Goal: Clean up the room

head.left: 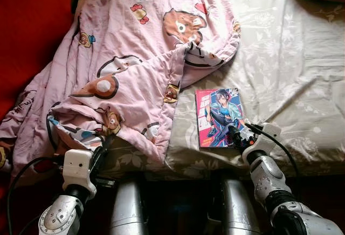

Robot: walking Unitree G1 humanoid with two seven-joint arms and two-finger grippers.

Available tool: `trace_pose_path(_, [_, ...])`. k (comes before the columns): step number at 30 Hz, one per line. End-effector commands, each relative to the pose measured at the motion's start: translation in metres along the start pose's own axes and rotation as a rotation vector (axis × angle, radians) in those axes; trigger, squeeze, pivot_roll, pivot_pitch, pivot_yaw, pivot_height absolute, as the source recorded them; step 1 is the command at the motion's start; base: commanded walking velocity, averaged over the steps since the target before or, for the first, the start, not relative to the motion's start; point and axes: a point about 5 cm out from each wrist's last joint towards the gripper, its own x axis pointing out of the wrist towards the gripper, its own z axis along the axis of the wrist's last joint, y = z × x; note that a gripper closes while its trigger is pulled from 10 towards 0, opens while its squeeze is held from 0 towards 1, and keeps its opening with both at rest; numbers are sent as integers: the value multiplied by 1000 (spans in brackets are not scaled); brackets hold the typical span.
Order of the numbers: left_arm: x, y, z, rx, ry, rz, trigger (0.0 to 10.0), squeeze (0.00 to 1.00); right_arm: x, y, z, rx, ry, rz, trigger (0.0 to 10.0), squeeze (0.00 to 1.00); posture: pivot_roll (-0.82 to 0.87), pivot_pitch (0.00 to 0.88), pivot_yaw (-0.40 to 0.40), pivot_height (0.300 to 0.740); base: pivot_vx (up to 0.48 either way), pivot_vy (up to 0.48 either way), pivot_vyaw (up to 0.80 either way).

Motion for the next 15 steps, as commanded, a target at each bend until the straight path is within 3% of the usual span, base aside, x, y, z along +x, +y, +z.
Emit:
trace_pose_path(1, [-5,4,-4,3,23,11,10000,0,-7,-3,-21,-4,80,-13,0,0,228,346,19,573,0,0,0])
trace_pose_path(15, [-6,4,-7,11,32,16,10000,0,-11,-17,-15,25,-7,-141,0,0,231,338,14,573,0,0,0])
